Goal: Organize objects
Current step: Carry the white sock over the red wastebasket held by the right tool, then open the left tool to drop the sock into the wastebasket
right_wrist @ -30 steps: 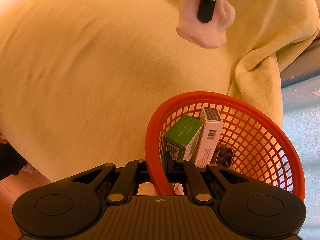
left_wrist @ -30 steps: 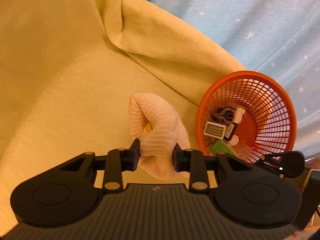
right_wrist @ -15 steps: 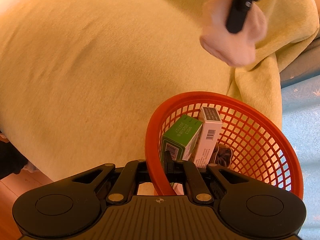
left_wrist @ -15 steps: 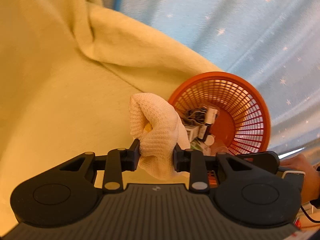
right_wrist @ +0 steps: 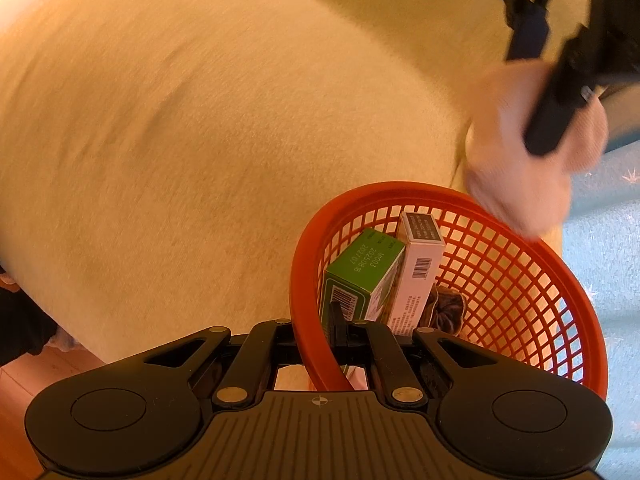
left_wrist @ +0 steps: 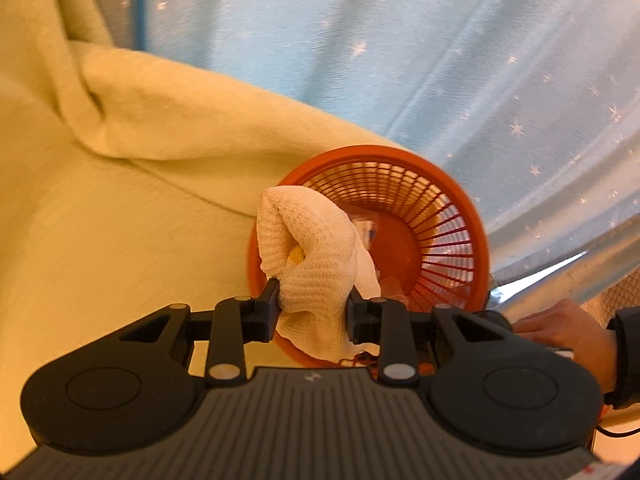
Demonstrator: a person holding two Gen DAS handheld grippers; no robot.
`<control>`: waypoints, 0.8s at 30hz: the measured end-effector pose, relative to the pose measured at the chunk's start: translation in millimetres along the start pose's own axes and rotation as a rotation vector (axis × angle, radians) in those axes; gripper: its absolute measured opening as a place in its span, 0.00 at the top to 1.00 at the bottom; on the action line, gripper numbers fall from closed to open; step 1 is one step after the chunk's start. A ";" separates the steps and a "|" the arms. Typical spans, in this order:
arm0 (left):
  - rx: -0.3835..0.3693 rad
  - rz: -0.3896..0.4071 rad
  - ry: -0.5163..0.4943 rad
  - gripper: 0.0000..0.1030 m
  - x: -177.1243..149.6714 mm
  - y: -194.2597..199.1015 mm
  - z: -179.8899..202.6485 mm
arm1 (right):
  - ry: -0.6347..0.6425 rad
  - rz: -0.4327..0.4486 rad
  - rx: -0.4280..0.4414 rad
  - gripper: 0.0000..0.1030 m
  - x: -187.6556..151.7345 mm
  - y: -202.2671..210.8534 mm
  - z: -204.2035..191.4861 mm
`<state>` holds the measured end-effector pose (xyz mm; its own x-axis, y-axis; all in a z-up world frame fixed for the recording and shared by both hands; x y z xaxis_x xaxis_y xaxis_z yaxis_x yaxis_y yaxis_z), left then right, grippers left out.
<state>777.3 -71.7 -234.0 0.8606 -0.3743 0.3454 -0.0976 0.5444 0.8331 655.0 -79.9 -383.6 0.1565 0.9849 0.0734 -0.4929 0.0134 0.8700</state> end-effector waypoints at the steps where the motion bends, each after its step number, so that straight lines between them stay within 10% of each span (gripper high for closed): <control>1: -0.006 -0.002 -0.008 0.74 1.2 -2.0 3.8 | -0.001 0.002 0.000 0.97 -0.4 0.0 -0.1; 8: -0.058 -0.053 -0.068 0.71 27.1 -20.1 40.4 | -0.018 0.011 -0.006 0.97 -2.9 0.7 -1.0; 13: -0.094 -0.050 -0.110 0.49 41.0 -28.0 61.2 | -0.036 0.016 -0.011 0.98 -4.3 1.3 0.3; 24: 0.046 0.011 -0.018 0.48 38.4 -7.4 10.4 | -0.061 0.011 -0.010 0.97 1.5 0.7 -1.1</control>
<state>805.8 -97.8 -222.4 0.8503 -0.3823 0.3617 -0.1298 0.5137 0.8481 654.0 -78.3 -383.4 0.2027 0.9728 0.1125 -0.5030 0.0049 0.8643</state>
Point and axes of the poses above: each gripper's, at about its wrist camera, not at the fingertips, and y roughly against the way its jaws point, z to its right, x to its top, the point moved 3 cm from there along -y, roughly the way its jaws point, and after that the axes turned 15 degrees about y, right-handed, at the moved point
